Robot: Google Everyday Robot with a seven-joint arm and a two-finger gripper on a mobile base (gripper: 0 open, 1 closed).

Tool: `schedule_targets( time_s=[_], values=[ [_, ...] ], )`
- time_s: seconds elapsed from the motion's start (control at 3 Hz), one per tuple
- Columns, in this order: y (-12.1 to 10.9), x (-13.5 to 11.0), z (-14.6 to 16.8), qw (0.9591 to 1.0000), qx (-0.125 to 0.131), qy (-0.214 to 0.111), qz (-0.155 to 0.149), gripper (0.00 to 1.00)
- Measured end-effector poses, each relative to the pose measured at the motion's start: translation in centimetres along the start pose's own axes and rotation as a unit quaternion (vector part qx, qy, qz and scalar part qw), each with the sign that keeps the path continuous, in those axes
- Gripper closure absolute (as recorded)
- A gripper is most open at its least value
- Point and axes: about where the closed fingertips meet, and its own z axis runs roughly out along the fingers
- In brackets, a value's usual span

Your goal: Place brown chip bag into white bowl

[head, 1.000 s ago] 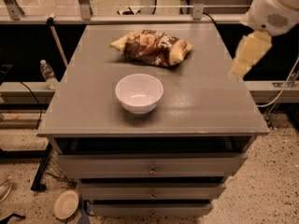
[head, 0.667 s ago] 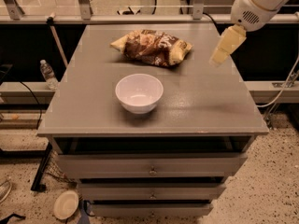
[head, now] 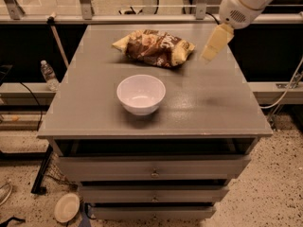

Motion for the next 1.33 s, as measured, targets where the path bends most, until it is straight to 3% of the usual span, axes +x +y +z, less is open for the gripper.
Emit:
schedule_targets(
  time_s=[0.33,0.67,1.33],
  values=[
    [-0.7,-3.3,1.9,0.9994,0.011,-0.01,-0.03,0.0],
    [-1.0,-6.5,4.8,0.9987,0.014,-0.032,-0.037,0.0],
    [-2.3,-10.0,9.6,0.9983,0.014,-0.056,-0.007,0.0]
  ],
)
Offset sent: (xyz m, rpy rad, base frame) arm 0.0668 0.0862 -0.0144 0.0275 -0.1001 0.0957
